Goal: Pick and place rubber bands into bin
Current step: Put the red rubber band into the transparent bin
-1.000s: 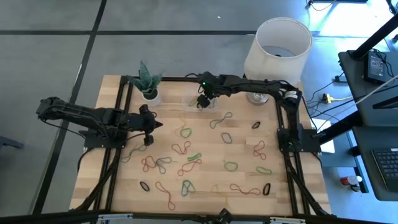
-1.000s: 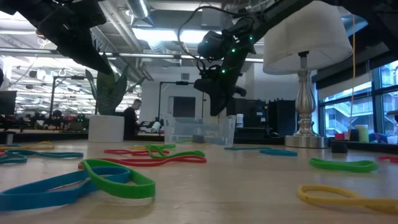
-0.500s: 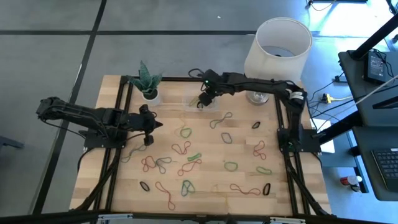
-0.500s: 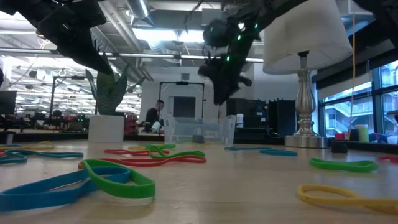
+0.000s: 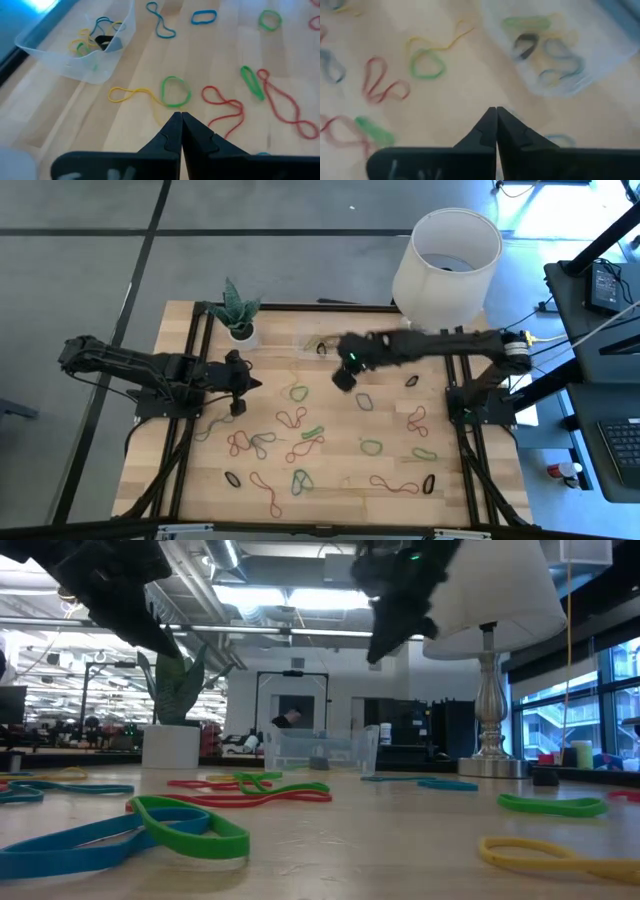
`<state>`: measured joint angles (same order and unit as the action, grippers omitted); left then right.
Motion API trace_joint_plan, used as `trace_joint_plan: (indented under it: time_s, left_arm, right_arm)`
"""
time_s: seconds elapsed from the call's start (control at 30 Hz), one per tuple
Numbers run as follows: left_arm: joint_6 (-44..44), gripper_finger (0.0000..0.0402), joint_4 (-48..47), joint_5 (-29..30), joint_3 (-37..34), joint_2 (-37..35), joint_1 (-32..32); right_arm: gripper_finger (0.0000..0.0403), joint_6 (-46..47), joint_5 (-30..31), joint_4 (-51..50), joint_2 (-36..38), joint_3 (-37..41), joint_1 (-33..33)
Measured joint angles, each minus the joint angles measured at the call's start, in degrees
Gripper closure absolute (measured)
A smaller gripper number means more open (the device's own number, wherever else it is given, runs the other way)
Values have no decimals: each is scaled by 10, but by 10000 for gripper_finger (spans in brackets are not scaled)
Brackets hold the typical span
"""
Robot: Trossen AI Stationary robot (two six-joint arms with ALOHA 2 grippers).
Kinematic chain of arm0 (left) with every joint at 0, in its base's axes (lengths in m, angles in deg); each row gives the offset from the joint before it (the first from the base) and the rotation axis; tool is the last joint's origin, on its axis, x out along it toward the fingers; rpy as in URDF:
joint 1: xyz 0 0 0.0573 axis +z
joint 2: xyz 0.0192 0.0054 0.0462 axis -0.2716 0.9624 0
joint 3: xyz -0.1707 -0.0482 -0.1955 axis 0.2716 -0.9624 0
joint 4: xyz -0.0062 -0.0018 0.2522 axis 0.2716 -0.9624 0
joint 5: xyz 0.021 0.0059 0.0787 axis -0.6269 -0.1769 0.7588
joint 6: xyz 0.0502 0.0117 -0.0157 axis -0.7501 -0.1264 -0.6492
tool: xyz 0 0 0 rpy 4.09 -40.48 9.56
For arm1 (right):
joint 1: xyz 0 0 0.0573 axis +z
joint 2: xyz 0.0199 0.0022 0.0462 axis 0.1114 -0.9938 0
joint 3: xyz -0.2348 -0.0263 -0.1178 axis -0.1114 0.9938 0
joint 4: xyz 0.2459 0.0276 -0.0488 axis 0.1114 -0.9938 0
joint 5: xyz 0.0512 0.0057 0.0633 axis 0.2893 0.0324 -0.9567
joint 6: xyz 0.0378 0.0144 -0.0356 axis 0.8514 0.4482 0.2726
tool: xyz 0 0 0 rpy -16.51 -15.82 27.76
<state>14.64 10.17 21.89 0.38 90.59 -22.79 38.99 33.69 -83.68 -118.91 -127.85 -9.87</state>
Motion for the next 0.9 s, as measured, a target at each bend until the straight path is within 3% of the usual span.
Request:
trace_joint_plan:
  time_s: [0.13, 0.3, 0.53, 0.7, 0.9]
  left_arm:
    - [12, 400, -3, -6, 26, 36, 0]
    - [28, 400, -21, -10, 86, 127, -1]
    - [86, 400, -169, -8, 221, 276, -30]
    - [221, 394, -277, -22, 287, 345, -56]
    - [425, 358, -297, -40, 291, 370, -102]
  right_arm:
    - [400, 50, 2, 71, 84, 124, 58]
    - [401, 109, 1, 85, 185, 242, 116]
    - [399, 164, 1, 79, 308, 349, 177]
    - [399, 160, 3, 71, 365, 398, 195]
    - [399, 131, 3, 72, 394, 441, 195]
